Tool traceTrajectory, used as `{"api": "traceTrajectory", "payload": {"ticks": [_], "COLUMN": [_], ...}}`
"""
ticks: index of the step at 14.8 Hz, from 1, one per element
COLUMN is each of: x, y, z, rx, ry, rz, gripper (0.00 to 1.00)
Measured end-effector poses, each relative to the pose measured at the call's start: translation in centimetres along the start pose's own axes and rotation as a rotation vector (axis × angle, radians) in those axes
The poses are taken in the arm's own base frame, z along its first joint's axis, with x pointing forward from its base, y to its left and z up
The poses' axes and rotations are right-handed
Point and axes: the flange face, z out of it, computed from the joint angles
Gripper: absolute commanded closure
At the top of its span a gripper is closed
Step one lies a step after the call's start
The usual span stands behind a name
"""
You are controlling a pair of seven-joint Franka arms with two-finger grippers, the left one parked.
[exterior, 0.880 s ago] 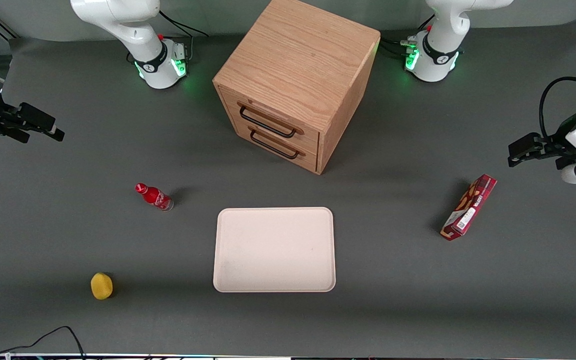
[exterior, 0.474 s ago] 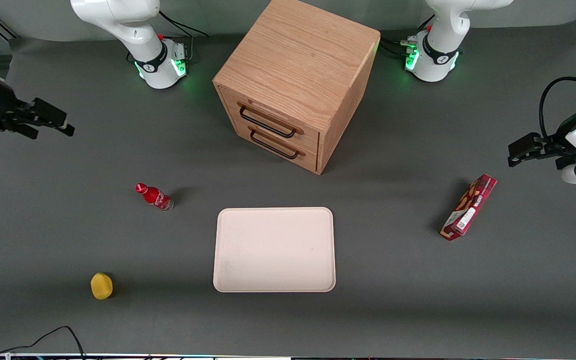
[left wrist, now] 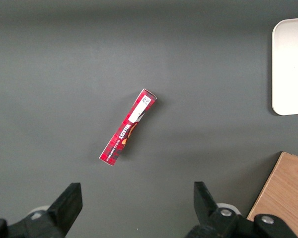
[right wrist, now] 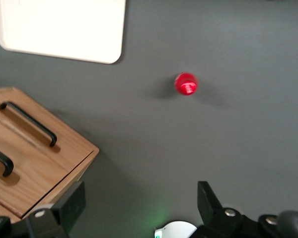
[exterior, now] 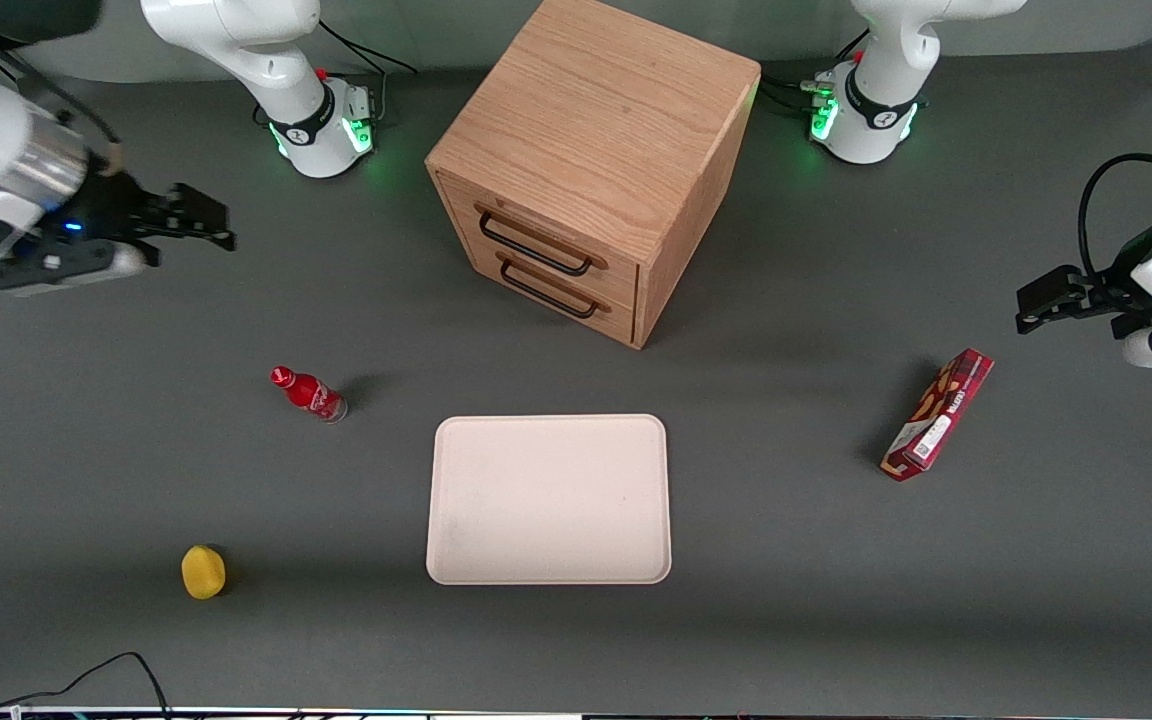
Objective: Open upper drawer
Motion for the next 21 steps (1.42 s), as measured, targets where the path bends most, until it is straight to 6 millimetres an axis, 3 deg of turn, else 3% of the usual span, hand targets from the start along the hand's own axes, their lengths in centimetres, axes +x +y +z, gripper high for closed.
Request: {"api": "traceTrajectory", "payload": {"ticks": [3, 7, 9, 11, 15, 21], "x": [0.1, -0.2, -0.1, 0.5, 3.0, 3.3], "y": [-3.9, -13.7, -17.0, -18.4, -19.4, -24.8], "z": [1.8, 5.1, 7.0, 8.4, 11.6, 14.0], "rx": [0.03, 0.01, 0.011, 0.021, 0.069, 0.103], "ry": [-0.058, -0.078, -0.083, -0.082, -0.079, -0.097], "rz": [-0.079, -0.313, -0.379, -0.449, -0.609, -0.693], "gripper": [0.0, 0.0, 0.0, 0.0, 0.0, 0.0]}}
